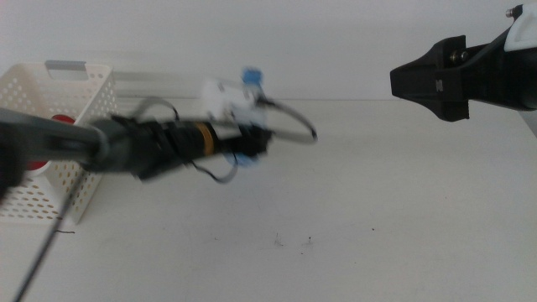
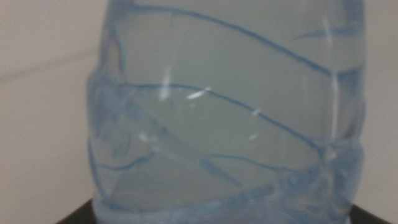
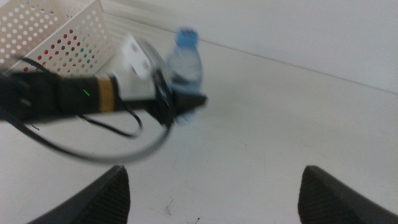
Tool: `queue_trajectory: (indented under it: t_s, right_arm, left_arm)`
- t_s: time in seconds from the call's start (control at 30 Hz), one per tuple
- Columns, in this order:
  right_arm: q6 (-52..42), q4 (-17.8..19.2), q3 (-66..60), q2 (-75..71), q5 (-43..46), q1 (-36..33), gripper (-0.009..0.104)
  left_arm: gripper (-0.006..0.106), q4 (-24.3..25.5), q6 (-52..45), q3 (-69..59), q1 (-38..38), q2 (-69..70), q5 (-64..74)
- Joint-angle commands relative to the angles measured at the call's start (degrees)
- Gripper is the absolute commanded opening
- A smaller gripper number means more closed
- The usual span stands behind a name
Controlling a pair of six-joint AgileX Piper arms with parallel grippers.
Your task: Use arms to grab the bottles and put them into the dustbin to the left of the table.
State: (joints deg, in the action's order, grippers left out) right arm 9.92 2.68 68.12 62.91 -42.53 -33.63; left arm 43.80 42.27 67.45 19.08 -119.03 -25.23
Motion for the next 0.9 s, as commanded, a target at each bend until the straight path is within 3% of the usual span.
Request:
queue_trajectory:
  t_s: [0.0, 0.2, 0.33, 0.4, 0.53, 0.6, 0.67, 0.87]
  right_arm:
    - [-0.56, 0.12, 0.38, -0.32, 0.52, -0.30, 0.090]
    - [-0.56, 0.12, 0.38, -0.32, 0.52, -0.30, 0.090]
    - [-0.56, 0.12, 0.38, -0.32, 0.52, -0.30, 0.090]
    - [-0.56, 0.12, 0.38, -0.32, 0.52, -0.30, 0.090]
    - [-0.56, 0.12, 0.38, -0.32, 0.52, -0.30, 0.090]
    - [-0.56, 0.12, 0.38, -0.32, 0.52, -0.30, 0.090]
    - [-0.56, 0.12, 0.38, -0.32, 0.52, -0.30, 0.090]
    - [-0.56, 0.12, 0.38, -0.32, 0.52, -0.30, 0.090]
  left_arm:
    - [-0.002, 0.33, 5.33, 0.60, -0.14, 8.86, 7.30]
    - [-0.002, 2.52, 5.33, 0.93, -0.32, 23.43, 22.86]
    - [-0.002, -2.09, 3.72, 3.51, -5.00, 29.94, 30.98]
    - [-0.002, -9.24, -4.01, 5.48, -8.11, 32.27, 36.94]
    - [-0.002, -36.13, -39.33, 11.04, -14.20, 33.05, 51.53]
    - [-0.002, -45.39, -50.70, 14.15, -17.80, 32.23, 59.66]
    - [-0.002, -50.08, -56.07, 17.82, -21.40, 31.13, 67.00]
    - [-0.002, -52.78, -63.80, 27.26, -31.52, 23.77, 82.91]
